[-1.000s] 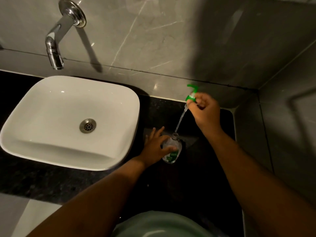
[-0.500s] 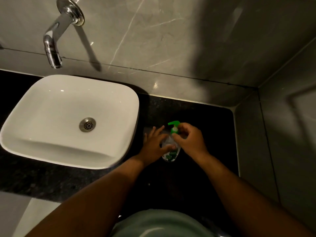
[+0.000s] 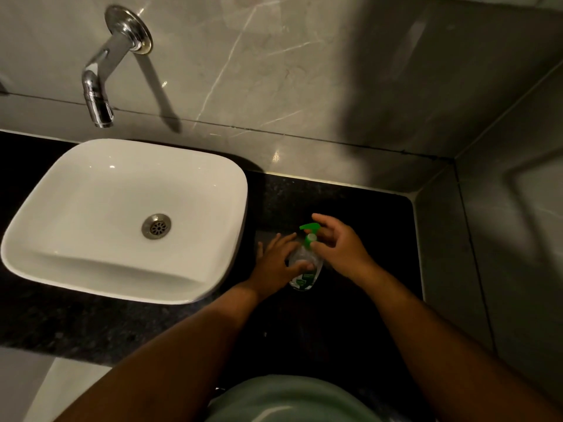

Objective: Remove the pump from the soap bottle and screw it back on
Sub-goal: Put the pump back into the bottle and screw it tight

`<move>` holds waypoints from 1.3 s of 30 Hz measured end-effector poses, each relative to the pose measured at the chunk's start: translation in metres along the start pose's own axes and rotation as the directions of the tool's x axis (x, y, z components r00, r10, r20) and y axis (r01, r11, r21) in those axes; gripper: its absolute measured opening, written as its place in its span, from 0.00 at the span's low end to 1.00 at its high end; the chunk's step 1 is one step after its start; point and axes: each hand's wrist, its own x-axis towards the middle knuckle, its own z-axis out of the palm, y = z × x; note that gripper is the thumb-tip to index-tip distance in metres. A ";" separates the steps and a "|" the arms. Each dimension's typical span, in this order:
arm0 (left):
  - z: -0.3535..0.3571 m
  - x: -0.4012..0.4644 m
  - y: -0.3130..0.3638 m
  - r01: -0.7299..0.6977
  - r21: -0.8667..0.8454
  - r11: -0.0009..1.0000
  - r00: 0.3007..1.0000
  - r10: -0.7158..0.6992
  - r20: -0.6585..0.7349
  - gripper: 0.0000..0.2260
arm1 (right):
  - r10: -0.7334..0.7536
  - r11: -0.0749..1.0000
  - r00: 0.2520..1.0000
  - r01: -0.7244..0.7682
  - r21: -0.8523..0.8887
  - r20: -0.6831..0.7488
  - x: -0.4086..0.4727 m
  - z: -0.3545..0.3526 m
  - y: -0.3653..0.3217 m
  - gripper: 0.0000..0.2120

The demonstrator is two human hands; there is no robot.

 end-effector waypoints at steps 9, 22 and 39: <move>0.001 -0.002 0.001 -0.021 -0.007 1.000 1.000 0.021 -0.003 0.25 | 0.039 0.996 0.987 -0.052 -0.078 -0.154 0.000 0.011 0.007 0.33; -0.001 -0.003 0.000 -0.021 0.021 1.000 1.000 0.021 0.010 0.27 | -0.035 0.999 0.993 0.033 -0.020 -0.117 -0.003 0.010 0.016 0.35; -0.001 -0.004 -0.002 -0.013 0.032 0.999 0.999 0.014 -0.029 0.29 | 0.046 0.956 0.995 -0.069 0.285 0.088 0.000 -0.002 0.021 0.35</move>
